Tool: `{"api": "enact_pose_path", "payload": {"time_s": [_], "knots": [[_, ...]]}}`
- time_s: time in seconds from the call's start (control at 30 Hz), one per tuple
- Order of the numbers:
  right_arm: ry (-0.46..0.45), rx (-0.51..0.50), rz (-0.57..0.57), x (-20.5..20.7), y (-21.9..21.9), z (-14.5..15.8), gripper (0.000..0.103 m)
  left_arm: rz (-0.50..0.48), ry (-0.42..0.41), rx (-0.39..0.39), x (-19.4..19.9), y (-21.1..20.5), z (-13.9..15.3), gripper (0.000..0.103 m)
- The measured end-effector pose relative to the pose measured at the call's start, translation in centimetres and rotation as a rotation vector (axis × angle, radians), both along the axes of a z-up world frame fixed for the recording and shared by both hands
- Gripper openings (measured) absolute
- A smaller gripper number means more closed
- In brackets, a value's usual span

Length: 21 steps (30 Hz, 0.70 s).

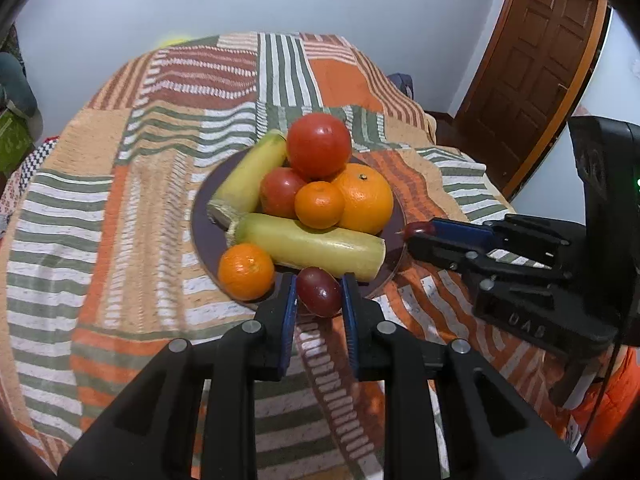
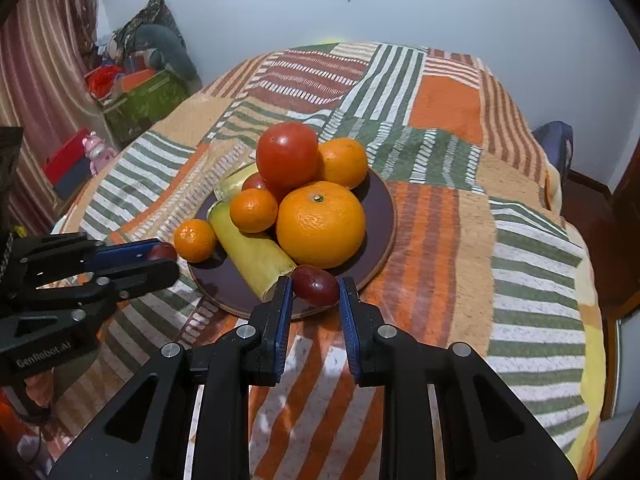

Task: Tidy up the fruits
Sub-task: 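Lower both dates onto the plate rim beside the cylinder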

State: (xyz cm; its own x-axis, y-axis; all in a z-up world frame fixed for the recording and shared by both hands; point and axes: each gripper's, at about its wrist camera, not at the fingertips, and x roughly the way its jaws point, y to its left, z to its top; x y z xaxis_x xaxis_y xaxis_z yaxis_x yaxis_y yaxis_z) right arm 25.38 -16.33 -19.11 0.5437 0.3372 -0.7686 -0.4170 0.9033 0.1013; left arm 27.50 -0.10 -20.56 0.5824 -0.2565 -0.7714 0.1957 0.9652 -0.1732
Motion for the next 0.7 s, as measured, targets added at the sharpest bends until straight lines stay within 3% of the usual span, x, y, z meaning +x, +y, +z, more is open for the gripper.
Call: {"api": "enact_pose_path", "payload": {"time_s": [0.4,0.47,0.7], "knots": [[0.008,-0.011,0.017,0.7,-0.1,-1.4,0.023,-0.019,0.053,0.013,1.9,-1.1,-2.3,0.022],[0.017,-0.012,0.021,0.8,0.0,-1.6,0.023,-0.017,0.071,0.009,1.9,-1.1,-2.5,0.030],[0.011,-0.019,0.026,0.6,0.0,-1.1,0.027,-0.001,0.042,0.013,0.9,-0.9,-1.4,0.033]]}}
